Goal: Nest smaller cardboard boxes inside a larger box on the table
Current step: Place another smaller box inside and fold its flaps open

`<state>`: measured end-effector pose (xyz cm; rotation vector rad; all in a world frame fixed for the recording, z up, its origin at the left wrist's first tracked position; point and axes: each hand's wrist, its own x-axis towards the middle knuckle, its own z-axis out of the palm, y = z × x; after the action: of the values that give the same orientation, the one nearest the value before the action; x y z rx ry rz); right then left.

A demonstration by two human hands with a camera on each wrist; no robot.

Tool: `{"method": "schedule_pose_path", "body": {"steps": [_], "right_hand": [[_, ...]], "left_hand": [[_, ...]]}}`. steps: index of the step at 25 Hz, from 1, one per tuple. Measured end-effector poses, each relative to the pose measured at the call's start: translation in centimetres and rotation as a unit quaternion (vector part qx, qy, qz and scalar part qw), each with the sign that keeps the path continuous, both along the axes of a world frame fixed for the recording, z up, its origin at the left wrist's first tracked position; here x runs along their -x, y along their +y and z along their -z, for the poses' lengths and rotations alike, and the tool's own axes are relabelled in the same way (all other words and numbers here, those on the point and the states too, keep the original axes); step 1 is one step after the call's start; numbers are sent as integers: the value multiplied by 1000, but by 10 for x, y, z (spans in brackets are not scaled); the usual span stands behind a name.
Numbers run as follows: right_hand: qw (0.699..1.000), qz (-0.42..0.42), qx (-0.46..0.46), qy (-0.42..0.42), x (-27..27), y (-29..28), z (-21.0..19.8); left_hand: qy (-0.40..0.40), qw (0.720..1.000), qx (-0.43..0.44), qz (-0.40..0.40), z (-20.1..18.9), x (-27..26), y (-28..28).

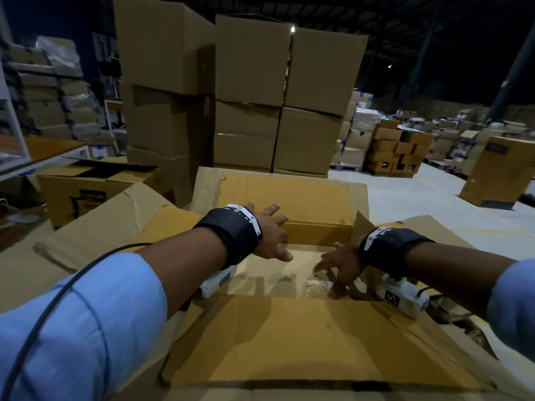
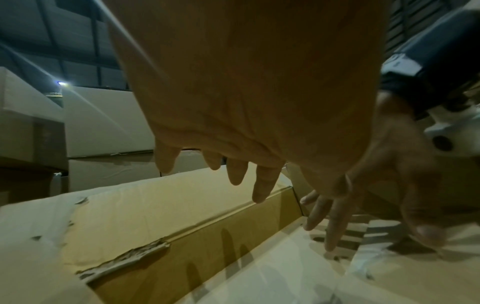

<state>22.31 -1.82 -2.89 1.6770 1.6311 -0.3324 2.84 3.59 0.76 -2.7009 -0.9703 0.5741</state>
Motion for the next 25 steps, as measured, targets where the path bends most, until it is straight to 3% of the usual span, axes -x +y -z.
{"method": "schedule_pose_path", "body": {"steps": [4,8,12,18,25], "right_hand": [[1000,-9,29,-3,7,-6,-2],[998,-34,-58,-11,7,-16,-20],[989,-37,-131,57,5,-42,-48],[962,16,-155,222,3,-84,-81],[957,61,-153,238,18,-98,-100]], "left_hand": [[3,1000,-16,4,-10,6,-9],[-10,1000,8,-5,-8,15,-15],[8,1000,20,-13,7,20,-29],[-41,999,33,1,-12,33,-62],[-71,996,45,8,-5,60,-93]]}}
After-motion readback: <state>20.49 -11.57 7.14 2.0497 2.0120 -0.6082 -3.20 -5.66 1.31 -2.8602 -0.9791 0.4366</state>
